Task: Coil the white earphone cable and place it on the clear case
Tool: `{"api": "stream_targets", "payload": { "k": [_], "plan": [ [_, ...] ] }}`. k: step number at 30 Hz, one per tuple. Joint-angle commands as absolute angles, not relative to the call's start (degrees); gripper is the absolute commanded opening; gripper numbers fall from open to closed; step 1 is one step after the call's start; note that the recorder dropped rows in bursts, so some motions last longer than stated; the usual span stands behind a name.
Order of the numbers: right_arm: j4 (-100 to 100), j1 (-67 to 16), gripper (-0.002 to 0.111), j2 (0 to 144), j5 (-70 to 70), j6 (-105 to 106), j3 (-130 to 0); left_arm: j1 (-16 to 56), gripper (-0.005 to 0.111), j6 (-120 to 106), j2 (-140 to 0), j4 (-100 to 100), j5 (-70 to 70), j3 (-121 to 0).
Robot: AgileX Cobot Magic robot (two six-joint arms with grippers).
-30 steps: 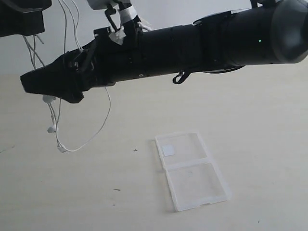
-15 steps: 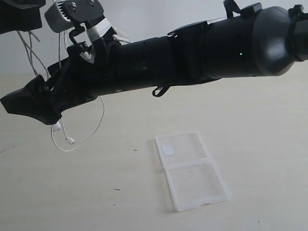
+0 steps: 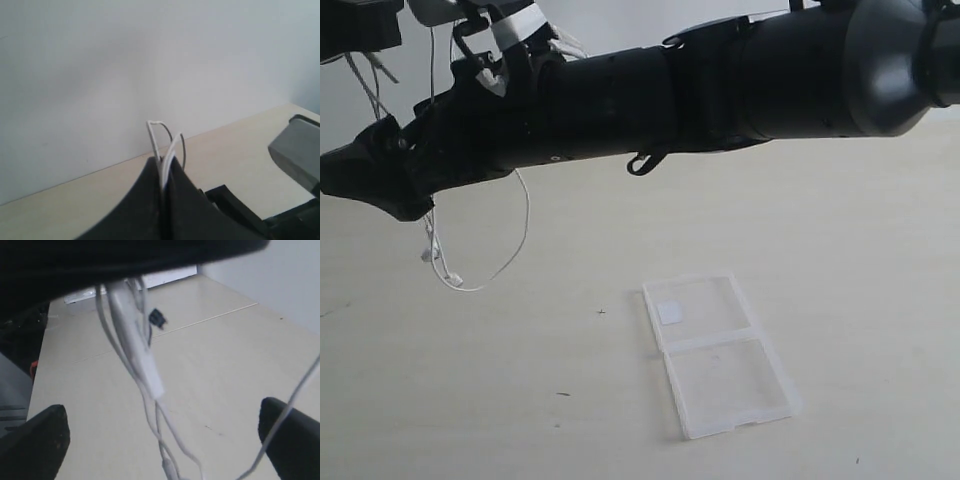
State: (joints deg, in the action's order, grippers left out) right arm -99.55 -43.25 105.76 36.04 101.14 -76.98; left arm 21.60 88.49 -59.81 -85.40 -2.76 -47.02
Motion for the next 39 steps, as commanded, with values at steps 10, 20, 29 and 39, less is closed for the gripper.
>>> {"api": "stream_targets", "payload": {
  "k": [10, 20, 29, 39],
  "plan": [
    [-99.9, -43.4, 0.097, 105.9, 36.0, 100.7, -77.5, 21.7, 0.0, 95.9, -59.3, -84.3, -7.3, -47.5],
    [-99.9, -43.4, 0.097, 105.9, 36.0, 100.4, -77.5, 21.7, 0.0, 99.8, -59.3, -84.3, -6.1, -50.7],
    [-99.9, -43.4, 0.095, 105.9, 36.0, 100.4, -77.8, 21.7, 0.0, 102.1, -59.3, -84.3, -5.5, -50.9],
    [-99.9, -43.4, 0.058, 105.9, 35.4, 99.9, -78.9, 21.7, 0.0, 103.4, -59.3, -84.3, -4.4, -50.9]
  ]
}}
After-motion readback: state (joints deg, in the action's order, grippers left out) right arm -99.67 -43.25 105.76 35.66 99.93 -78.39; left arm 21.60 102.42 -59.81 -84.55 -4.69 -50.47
